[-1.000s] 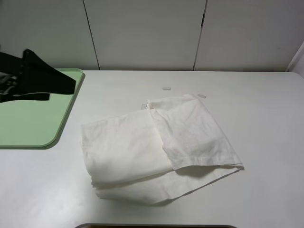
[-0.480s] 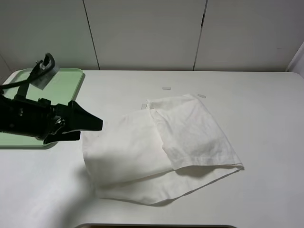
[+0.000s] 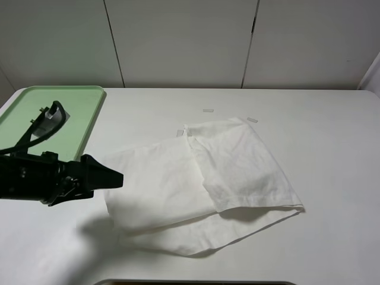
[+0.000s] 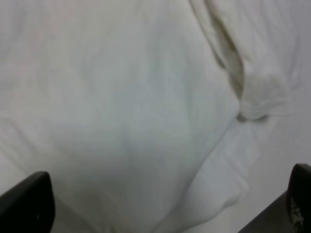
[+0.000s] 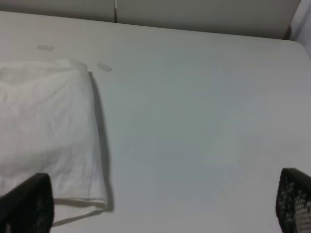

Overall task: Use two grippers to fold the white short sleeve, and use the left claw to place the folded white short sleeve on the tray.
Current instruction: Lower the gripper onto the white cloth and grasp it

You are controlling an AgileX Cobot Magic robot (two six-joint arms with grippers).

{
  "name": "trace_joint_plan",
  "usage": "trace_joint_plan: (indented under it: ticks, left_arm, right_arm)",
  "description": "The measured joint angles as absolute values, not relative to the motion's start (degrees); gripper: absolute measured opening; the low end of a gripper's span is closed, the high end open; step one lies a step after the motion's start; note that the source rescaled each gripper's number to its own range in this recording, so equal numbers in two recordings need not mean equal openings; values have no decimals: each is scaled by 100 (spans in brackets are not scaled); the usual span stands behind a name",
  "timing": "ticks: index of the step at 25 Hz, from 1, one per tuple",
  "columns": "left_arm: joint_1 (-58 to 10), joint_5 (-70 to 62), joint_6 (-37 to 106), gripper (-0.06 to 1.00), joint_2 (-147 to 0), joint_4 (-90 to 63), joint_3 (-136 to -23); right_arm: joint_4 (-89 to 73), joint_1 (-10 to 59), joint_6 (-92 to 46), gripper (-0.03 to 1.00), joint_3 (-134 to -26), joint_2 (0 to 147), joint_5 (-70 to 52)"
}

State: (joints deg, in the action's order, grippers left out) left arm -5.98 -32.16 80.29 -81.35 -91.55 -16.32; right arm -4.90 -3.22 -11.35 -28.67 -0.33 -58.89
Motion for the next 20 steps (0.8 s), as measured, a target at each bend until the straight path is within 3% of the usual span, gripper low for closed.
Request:
trace_joint_plan:
  ticks: [8,20]
  left_arm:
    - [-598,-3020,8343,95,-8246,-9388,-1356]
    - [-598,-3273,8860,93,-10215,-9928,-1716]
  right_arm:
    - [-490,-322,-1135,100,-2867,-33,-5889]
    - [-490,-322,-1135,100,-2867,-33,-5889]
